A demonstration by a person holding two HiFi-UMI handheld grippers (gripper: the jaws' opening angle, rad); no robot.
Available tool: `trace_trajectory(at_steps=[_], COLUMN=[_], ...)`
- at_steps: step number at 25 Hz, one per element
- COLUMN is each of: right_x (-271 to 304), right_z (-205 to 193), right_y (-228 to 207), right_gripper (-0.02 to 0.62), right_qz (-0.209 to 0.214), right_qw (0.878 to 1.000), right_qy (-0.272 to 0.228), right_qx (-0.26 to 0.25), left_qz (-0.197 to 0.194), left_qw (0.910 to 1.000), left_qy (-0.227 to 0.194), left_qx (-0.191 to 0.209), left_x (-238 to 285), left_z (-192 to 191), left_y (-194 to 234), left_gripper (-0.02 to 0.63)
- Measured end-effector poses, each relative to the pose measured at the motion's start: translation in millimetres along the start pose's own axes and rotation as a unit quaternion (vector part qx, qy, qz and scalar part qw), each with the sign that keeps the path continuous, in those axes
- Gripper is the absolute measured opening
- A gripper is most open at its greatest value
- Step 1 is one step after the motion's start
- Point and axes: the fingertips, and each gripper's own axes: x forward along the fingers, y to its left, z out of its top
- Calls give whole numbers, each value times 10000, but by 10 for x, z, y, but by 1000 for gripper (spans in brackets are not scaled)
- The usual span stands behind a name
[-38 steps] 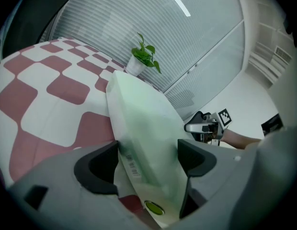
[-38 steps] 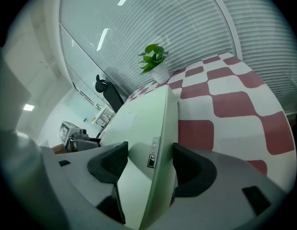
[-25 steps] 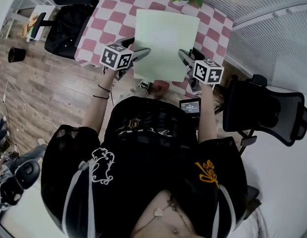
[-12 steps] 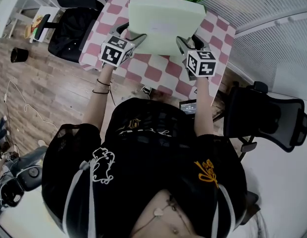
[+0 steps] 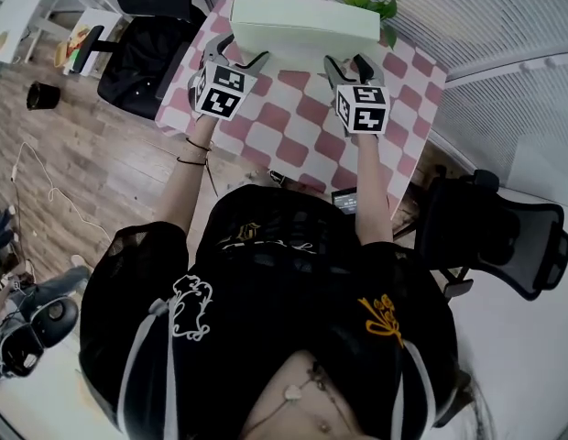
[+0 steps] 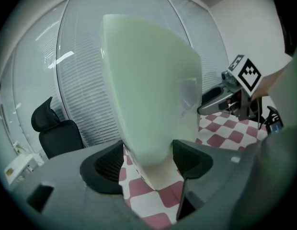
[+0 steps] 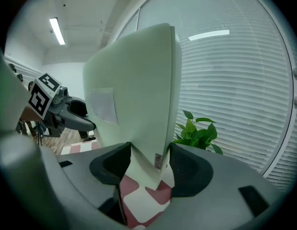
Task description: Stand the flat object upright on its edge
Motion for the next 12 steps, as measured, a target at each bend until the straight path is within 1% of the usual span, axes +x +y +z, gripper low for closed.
trace_trajectory(at_steps=[2, 6, 10, 12], right_x=[113, 313, 381, 408], right_z=[7, -22, -58, -56], right_y=[-3, -13, -7, 13], right_gripper=[256, 253, 250, 250], right_qz=[-19, 13, 40, 61], right_qw=[10000, 9998, 9997, 9996], right_qy=[42, 175, 215, 218], right_qx=[-38, 3, -71, -150], left_qz=[90, 130, 119, 112], left_qw=[9999, 9997, 9993, 9992], left_qy=[52, 218, 269, 226], left_qx=[61, -26, -218, -325], left_x=[69, 206, 275, 292], left_z=[-32, -133, -243, -290], left_y=[78, 189, 200, 215], left_gripper=[331, 330, 328, 328])
